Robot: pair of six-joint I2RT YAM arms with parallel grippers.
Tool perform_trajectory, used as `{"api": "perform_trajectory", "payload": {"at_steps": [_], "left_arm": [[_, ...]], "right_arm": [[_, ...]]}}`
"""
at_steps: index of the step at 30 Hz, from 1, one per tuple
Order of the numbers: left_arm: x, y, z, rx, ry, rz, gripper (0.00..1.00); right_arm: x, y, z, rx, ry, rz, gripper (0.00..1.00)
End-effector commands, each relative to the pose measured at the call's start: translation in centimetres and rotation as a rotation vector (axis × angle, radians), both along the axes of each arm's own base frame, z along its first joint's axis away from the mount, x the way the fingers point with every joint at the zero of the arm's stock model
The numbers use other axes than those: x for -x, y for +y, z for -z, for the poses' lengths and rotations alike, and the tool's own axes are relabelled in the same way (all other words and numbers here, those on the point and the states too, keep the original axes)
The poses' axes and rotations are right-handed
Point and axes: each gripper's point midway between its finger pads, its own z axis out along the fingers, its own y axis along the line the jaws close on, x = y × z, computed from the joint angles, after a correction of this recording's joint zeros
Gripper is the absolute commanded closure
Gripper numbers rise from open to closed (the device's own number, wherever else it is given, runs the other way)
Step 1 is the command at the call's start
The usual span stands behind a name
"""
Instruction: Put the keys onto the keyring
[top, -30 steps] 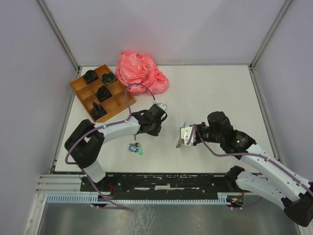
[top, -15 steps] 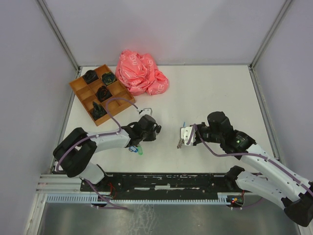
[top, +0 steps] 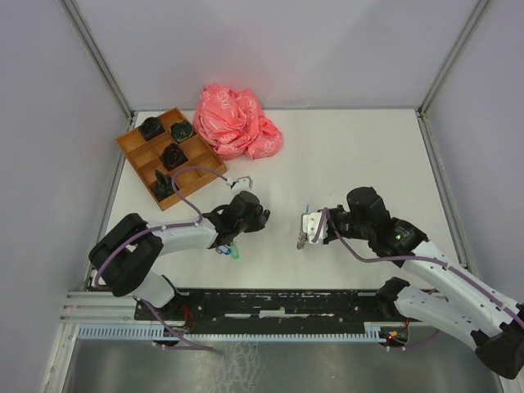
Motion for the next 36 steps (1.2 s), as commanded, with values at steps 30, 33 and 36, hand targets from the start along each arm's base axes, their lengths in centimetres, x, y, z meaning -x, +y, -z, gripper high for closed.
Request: {"api": "perform_trajectory", "payload": {"at_steps": [30,33,36], "left_arm": [[-0.3,0.0,0.8,0.044,0.035,-0.089,0.72],[-0.3,-0.3,1.1,0.051,0.04,-0.083,0.73],[-0.3,-0.4,1.3,0.056,0.046,-0.083,0.75]], "right_arm": [[-0.3,0.6,-2.0,-0.057,-0.056,0.002,0.99],[-0.3,0.5,-2.1,-0.057,-0.057,0.003,0.99],[-0.4,0.5,-2.0,-0.056,-0.056,0.004,0.99]]}}
